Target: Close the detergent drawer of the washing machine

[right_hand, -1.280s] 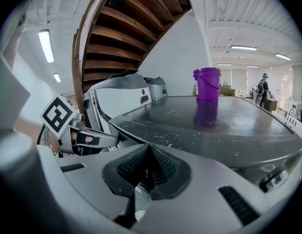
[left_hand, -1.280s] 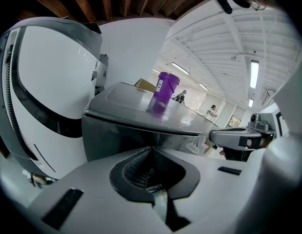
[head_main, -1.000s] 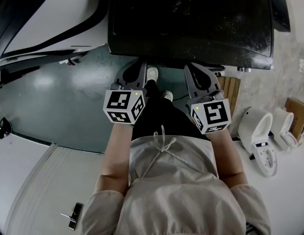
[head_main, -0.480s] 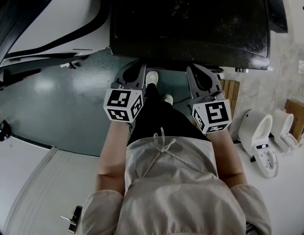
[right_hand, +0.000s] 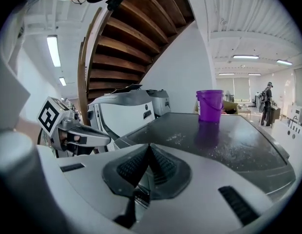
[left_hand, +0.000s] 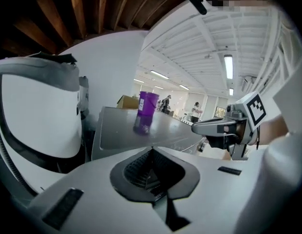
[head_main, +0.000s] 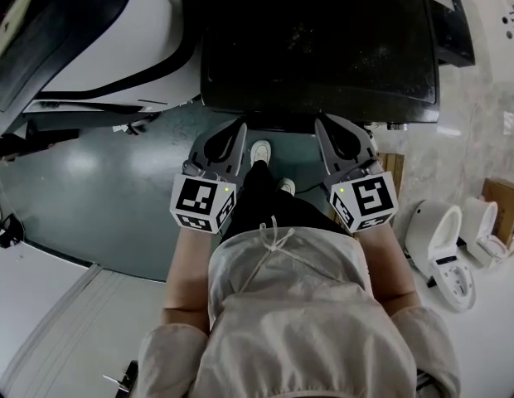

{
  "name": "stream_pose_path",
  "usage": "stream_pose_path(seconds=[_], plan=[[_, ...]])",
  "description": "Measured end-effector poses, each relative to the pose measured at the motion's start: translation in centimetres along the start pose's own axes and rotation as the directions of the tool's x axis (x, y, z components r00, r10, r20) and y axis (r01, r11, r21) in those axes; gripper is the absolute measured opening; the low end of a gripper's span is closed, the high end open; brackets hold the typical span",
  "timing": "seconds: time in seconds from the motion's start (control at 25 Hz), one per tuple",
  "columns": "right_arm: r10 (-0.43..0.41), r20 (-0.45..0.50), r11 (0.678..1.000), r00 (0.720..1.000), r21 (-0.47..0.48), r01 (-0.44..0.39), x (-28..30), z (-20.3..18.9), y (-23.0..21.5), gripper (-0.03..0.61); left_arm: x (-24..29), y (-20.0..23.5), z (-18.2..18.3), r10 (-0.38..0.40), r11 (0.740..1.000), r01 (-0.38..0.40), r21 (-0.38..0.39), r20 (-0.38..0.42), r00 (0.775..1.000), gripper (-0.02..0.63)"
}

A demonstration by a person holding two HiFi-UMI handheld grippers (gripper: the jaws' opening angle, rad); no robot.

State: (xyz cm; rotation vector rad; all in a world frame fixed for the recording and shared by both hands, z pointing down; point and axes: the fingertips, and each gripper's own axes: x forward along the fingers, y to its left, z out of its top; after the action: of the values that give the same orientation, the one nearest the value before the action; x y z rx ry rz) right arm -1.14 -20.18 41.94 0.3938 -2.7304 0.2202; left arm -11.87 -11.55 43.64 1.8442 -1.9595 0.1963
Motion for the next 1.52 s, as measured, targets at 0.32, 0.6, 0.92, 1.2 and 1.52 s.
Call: stream_pose_path(seconds=[0.32,0.6,0.92,1.2,1.52], plan=[[-0.028,0.102,0.998,0.994,-0.055,0.034,-2.8,5.7,0.3,0.005,-4.0,-0.9,9.8,-0.022,0.994,0.002,0.111,0.177,0.984,0.018],[-0.069,0.214,0.995,0.974,-0.059,0.083,-5.8,11.0,0.1,0.005,-6.5,-2.0,15.0,-0.069,0.987,0.03,0.157,0.251,0.966,0.018],[-0.115,0.273,0.988,0.955,-0.064,0.137,-7.8,13.7,-1.1,0.005,-8.1,-2.7,19.0,-0.088,0.981,0.03,0.191,0.306,0.948,0.018],[-0.117,0.269,0.984,0.956,-0.098,0.148,-7.5,13.9,-1.2,0.003,-7.6,-2.8,19.3,-0.097,0.98,0.037,0.195,0.304,0.948,0.018],[-0.058,0.283,0.986,0.957,-0.134,0.1,-7.4,14.2,-0.5,0.003,-6.4,-3.2,18.8,-0.109,0.982,0.057,0.179,0.293,0.95,0.019]])
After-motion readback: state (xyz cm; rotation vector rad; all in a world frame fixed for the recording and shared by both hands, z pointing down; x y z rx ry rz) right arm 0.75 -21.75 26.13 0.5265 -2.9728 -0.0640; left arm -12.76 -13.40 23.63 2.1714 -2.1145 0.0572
